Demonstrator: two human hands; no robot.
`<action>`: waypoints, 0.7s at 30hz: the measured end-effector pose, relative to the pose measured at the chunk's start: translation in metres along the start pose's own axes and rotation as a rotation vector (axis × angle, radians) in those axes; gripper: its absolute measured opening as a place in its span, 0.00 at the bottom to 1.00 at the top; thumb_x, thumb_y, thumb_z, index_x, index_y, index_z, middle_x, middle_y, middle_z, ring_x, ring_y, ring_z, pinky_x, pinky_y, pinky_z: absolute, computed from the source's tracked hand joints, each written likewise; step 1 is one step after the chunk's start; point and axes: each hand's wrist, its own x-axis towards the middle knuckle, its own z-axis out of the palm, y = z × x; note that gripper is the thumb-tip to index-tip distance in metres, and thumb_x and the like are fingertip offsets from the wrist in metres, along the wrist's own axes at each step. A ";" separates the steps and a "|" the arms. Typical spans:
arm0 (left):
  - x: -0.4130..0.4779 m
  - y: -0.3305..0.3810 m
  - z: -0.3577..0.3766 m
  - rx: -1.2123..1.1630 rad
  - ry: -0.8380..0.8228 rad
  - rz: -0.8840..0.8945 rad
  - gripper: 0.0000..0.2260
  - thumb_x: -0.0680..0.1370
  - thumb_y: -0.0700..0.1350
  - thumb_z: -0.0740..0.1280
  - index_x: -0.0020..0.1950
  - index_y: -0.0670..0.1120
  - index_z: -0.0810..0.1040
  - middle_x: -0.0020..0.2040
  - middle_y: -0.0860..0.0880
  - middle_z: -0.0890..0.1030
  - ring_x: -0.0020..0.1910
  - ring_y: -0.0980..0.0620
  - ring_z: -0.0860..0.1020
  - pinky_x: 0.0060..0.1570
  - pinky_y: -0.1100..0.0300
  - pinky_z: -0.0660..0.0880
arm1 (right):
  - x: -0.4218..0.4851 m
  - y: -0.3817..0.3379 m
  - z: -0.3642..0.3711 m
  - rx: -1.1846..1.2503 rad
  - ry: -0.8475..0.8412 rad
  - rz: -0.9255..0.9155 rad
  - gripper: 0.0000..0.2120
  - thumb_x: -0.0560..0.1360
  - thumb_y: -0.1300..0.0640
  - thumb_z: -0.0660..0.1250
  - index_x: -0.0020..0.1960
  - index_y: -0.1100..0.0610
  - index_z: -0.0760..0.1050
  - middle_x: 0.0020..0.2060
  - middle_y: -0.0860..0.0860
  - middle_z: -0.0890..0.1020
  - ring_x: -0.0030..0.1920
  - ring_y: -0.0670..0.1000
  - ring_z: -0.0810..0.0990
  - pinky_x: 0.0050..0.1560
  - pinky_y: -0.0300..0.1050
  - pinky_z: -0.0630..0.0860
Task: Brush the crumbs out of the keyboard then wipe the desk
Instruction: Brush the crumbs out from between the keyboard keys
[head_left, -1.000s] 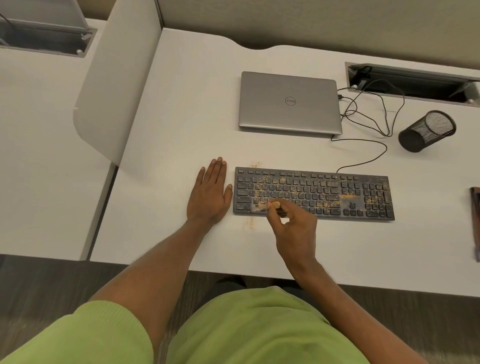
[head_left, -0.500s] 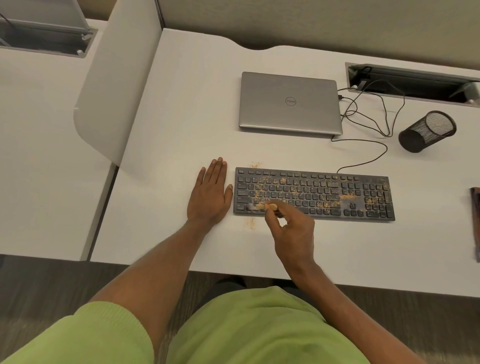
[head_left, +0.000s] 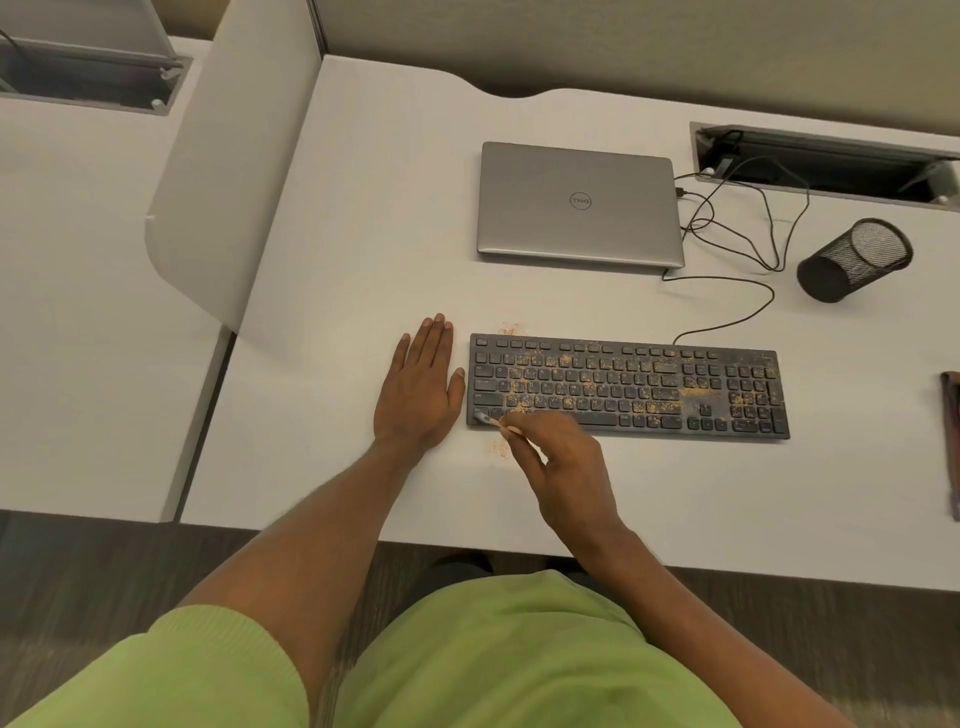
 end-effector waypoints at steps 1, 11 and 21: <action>0.000 0.000 0.000 -0.002 0.000 0.002 0.31 0.87 0.55 0.49 0.88 0.44 0.51 0.88 0.47 0.52 0.87 0.51 0.49 0.86 0.50 0.47 | 0.000 0.002 0.000 -0.018 -0.012 -0.005 0.08 0.81 0.59 0.70 0.59 0.57 0.84 0.50 0.51 0.86 0.51 0.50 0.81 0.51 0.47 0.80; 0.000 0.000 0.001 0.003 -0.004 -0.005 0.30 0.88 0.54 0.51 0.88 0.44 0.50 0.88 0.48 0.52 0.87 0.52 0.48 0.86 0.50 0.46 | -0.015 0.013 -0.013 -0.107 0.024 -0.038 0.10 0.83 0.57 0.67 0.60 0.58 0.83 0.49 0.51 0.84 0.49 0.50 0.80 0.49 0.43 0.77; 0.001 -0.001 0.001 -0.005 -0.003 0.001 0.30 0.87 0.54 0.50 0.88 0.44 0.51 0.88 0.47 0.52 0.87 0.52 0.49 0.86 0.50 0.46 | -0.021 0.023 -0.013 -0.141 0.014 0.006 0.10 0.82 0.58 0.68 0.61 0.58 0.83 0.52 0.50 0.85 0.51 0.51 0.81 0.50 0.45 0.78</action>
